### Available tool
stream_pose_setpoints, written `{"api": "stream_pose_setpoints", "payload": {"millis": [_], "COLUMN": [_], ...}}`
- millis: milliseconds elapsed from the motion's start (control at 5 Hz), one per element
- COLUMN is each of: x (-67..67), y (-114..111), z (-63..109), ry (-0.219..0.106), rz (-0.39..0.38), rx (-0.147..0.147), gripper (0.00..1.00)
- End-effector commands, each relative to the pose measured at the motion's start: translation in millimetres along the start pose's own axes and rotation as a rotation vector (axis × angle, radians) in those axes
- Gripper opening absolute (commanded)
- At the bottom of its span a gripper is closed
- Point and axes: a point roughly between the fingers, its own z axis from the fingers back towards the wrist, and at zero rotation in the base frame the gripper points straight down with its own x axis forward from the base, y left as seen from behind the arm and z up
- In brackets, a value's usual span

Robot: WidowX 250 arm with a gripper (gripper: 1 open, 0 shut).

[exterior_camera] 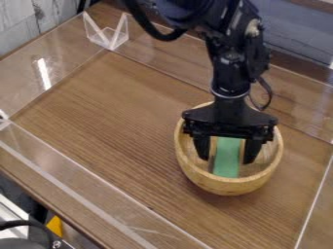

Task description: Remove the green block from inside the brown bowl and put it on the table

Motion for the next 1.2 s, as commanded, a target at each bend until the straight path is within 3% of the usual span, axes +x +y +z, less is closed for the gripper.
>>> {"api": "stream_pose_setpoints", "payload": {"millis": [0, 1000], "x": [2.1, 4.7], "y": [-5, -8], "z": [3.5, 45.7], "ry": [-0.025, -0.046], "rz": [-0.006, -0.021], "rx": [-0.016, -0.09], "gripper": [0.0, 0.0]}}
